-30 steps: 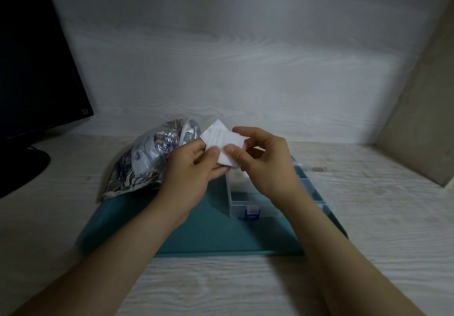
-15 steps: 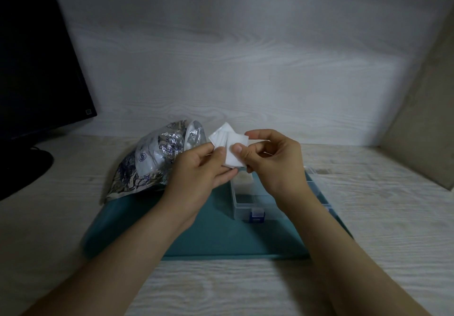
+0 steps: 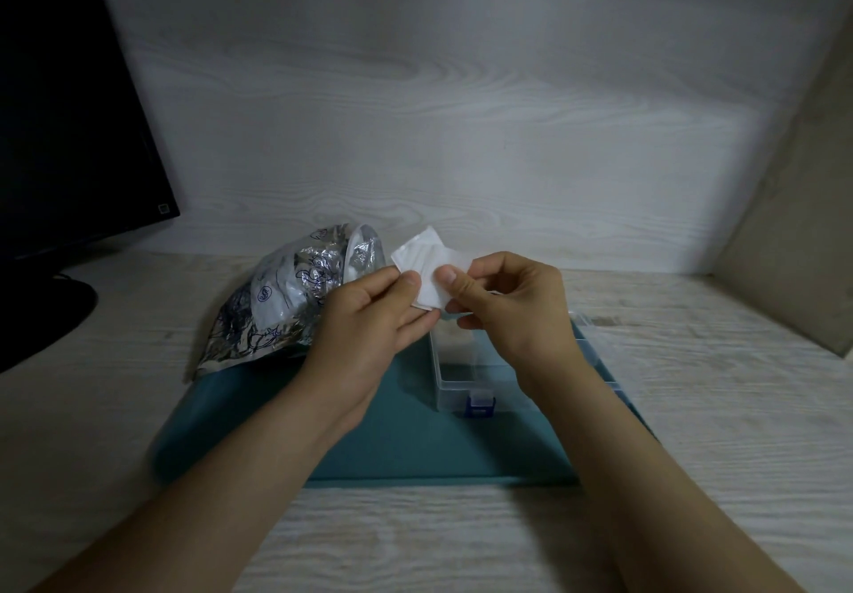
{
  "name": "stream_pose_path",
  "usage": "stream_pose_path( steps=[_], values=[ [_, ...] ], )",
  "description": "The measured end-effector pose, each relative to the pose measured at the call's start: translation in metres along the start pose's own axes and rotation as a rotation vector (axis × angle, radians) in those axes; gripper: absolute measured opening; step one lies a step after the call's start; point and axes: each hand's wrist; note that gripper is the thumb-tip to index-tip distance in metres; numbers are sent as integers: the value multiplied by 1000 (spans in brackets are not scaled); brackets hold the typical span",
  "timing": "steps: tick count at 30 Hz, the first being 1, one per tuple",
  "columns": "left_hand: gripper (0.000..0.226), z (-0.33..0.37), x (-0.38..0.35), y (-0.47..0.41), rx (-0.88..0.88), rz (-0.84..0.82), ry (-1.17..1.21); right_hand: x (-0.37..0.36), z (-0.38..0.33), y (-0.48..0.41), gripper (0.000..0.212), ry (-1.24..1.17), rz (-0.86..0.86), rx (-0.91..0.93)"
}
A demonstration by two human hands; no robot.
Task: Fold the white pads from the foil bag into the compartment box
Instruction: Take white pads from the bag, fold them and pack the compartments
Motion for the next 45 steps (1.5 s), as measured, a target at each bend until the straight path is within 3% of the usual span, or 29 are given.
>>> stream_pose_path(
  steps=[12,15,23,28,32,36,45],
  values=[
    [25,5,-1,-1,46,34,114,1,-12,3,27,-33,-107,39],
    [27,5,-1,-2,69,35,154,-3,-10,5,32,-44,-94,22],
    [25,6,-2,-1,96,23,137,-4,-6,5,21,1,-39,57],
    [25,7,-2,0,85,24,85,-4,-3,2,29,33,-41,92],
    [25,6,-3,1,55,14,-29,-3,-1,3,37,173,-26,166],
    [28,7,-4,4,9,15,-127,-1,6,0,30,517,-34,356],
    [27,11,-5,5,-5,103,-127,0,4,0,26,643,51,519]
  ],
)
Point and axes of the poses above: each hand's wrist, its own y-axis away from the middle knuckle, its own x-axis out of the back of the hand, z = x × y, and after that the axes turned 9 degrees about -z, right-handed
